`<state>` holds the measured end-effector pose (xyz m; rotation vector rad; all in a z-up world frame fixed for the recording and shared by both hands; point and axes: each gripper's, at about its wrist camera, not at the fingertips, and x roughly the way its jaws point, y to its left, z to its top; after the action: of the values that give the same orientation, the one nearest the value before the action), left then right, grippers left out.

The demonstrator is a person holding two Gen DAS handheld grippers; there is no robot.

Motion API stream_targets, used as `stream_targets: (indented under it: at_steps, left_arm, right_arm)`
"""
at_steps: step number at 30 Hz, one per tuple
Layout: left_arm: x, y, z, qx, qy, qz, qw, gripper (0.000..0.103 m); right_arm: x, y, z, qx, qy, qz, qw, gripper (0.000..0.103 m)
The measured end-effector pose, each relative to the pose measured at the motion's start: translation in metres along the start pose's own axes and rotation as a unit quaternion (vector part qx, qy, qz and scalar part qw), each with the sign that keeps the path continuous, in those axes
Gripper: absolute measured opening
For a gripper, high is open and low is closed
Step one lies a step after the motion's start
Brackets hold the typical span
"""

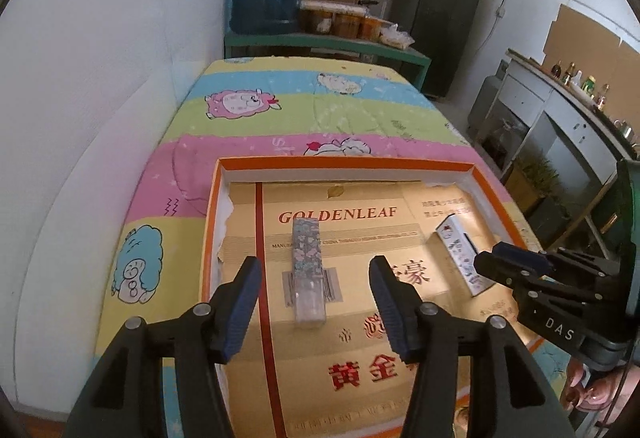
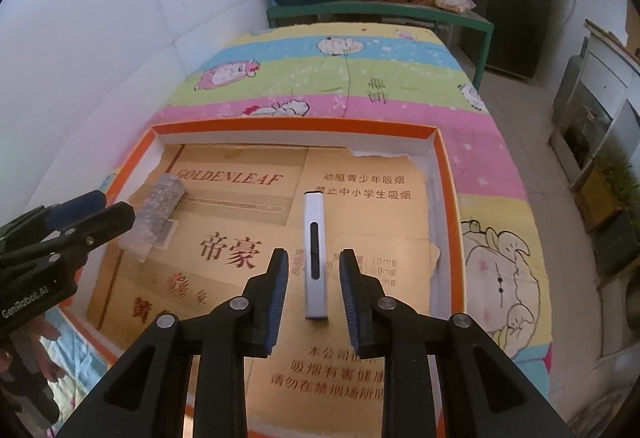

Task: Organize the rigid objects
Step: 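Open both grippers to release the items in the box and withdraw, then move both tools back toward the caps and grasp the blue cap with the right gripper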

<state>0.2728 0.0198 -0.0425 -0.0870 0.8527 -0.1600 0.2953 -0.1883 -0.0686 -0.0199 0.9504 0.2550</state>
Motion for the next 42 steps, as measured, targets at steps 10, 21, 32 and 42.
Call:
stream_targets:
  at_steps: [10,21,32,42]
  left_arm:
    - [-0.045,-0.006,-0.018,-0.002,-0.026,-0.014,0.9996,0.067]
    - [-0.093,-0.011,-0.044,0.001,-0.053,-0.017,0.9984,0.067]
    - [-0.122,-0.012,-0.067,-0.003,-0.056,-0.035,0.9978,0.067]
    - [-0.141,-0.016,-0.095,-0.006,-0.052,-0.043,0.9977,0.067]
  right_arm:
    - [-0.059,0.020,-0.025,0.006,-0.054,-0.010,0.998,0.065]
    - [-0.105,0.045,-0.061,0.010,-0.087,-0.020,0.996,0.065]
    - [-0.132,0.049,-0.090,0.029,-0.094,-0.029,0.995,0.065]
    - [-0.159,0.057,-0.119,0.040,-0.112,-0.022,0.993,0.065]
